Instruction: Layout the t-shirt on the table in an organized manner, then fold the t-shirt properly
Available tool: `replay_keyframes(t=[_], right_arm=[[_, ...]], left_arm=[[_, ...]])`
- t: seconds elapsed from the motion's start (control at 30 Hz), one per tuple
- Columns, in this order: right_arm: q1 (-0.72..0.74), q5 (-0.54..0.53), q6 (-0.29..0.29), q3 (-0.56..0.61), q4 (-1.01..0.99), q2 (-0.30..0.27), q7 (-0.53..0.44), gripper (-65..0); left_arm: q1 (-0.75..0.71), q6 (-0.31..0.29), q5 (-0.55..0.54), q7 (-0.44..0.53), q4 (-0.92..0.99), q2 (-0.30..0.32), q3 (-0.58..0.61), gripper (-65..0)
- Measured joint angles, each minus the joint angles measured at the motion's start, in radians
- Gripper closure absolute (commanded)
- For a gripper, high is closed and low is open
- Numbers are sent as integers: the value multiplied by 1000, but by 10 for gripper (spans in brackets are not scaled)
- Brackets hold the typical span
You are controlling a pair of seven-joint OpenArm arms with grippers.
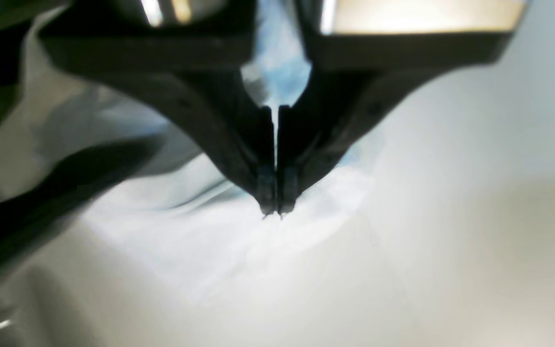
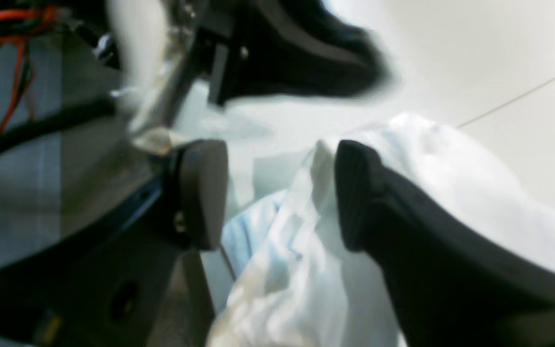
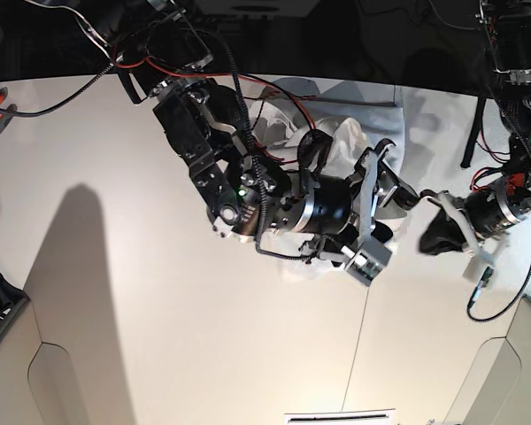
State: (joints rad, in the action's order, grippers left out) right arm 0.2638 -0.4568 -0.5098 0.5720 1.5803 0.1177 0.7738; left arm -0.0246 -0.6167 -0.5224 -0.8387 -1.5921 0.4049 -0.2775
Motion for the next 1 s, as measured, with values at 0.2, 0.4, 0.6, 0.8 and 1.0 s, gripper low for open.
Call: replay_keyframes(t=[0.2, 0.4, 0.6, 0.8, 1.0], right_arm=[[3, -39, -35, -100, 19, 33, -26, -223], [12, -26, -24, -321, 16, 16, -25, 0], [-3, -28, -25, -463, 18, 27, 68, 0], [-79, 15, 19, -483, 17, 22, 77, 0], [-185, 90, 22, -481, 16, 26, 55, 0]], left_arm=[[1, 59, 16, 57, 16, -3, -90, -11], [24, 59, 13, 58, 15, -3, -113, -11], [76, 37, -90, 55, 15, 2, -115, -11], [97, -24, -216, 23, 15, 2, -73, -10], [123, -63, -256, -28, 15, -48, 77, -10]])
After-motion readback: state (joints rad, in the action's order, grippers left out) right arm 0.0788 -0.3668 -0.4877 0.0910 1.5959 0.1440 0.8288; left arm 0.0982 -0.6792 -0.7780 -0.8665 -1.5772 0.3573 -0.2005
